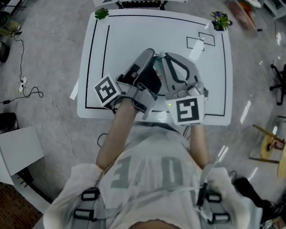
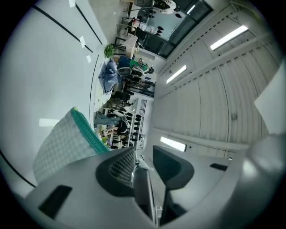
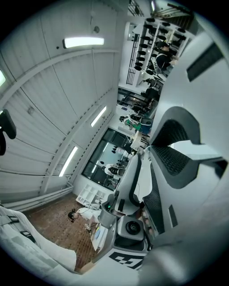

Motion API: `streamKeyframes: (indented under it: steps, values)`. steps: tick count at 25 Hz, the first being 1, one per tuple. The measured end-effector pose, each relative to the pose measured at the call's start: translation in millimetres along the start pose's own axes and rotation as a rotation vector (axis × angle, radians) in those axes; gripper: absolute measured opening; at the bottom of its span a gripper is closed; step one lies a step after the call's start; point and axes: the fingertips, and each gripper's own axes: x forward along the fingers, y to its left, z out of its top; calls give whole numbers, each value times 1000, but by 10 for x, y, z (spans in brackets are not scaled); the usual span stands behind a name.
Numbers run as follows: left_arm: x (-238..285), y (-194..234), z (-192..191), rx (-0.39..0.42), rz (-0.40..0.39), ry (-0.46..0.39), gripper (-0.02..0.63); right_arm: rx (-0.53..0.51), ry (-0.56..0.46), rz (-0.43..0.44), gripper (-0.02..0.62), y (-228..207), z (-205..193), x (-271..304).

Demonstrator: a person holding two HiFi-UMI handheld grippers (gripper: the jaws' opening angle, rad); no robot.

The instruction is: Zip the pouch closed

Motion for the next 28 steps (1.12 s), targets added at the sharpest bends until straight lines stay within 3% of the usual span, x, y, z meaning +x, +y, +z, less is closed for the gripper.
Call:
streamKeyframes:
  steps: [4,7,18,28]
  values:
    - [8,44,-23,33,39,14,41,19,-12,2,9,-23,34,-10]
    - [9,67,-33,49,55,24,15,24,-13,-3,9,-34,31,-18]
    - [3,88,-15,91,80,31,9,19,-12,-18,9,-22,21,-23]
    - [-26,104,27,182,130,24,8,15,-20,-46,8,5,46,-59]
